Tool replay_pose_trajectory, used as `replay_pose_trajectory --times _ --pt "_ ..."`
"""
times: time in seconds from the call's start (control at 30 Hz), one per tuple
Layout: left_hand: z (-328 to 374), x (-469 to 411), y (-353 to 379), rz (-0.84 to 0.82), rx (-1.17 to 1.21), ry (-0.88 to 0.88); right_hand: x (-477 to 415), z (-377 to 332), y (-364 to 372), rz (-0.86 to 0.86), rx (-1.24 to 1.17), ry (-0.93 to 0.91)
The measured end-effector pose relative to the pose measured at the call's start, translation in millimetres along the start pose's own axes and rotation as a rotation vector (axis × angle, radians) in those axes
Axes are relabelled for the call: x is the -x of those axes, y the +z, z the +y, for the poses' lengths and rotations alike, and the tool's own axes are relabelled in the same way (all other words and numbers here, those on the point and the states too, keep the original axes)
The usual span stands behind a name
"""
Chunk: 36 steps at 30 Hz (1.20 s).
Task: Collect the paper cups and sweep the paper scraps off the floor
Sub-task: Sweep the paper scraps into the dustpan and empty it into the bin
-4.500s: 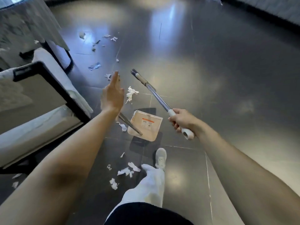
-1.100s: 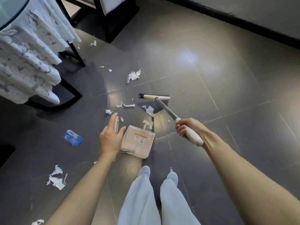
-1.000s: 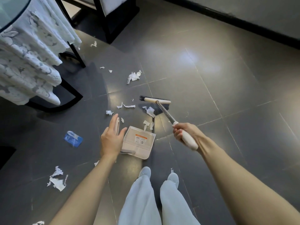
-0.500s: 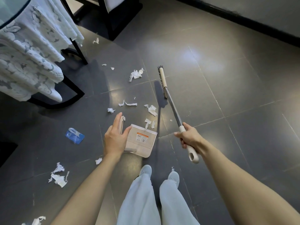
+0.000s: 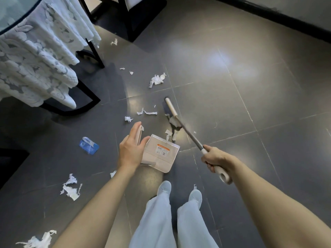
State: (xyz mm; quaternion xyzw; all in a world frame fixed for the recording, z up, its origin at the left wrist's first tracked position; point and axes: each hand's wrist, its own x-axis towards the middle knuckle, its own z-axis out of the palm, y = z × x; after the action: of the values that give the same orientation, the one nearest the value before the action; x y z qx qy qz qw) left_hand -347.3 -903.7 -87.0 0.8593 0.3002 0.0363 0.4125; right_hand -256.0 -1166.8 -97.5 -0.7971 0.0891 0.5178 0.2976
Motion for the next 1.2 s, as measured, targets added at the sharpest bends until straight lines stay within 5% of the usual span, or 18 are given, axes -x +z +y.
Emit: replay_pose_trajectory --times 0.23,0.6,0.93,1.2 --pt "2.8 -8.0 -0.9 0.012 -0.003 0.026 59.1 57.3 2.0 -0.255 -0.044 0.161" --pt "30.4 18.6 25.3 -0.150 -0.072 0.154 109.6 110.7 -60.0 -0.029 -0.248 0.113" --pt "82.4 27.5 99.2 -0.195 -0.083 0.197 62.0 143.4 -109.1 0.244 -0.170 0.051" --pt "107.1 7.0 131.6 -0.150 -0.057 0.177 16.2 147.5 -99.2 0.108 -0.081 0.077"
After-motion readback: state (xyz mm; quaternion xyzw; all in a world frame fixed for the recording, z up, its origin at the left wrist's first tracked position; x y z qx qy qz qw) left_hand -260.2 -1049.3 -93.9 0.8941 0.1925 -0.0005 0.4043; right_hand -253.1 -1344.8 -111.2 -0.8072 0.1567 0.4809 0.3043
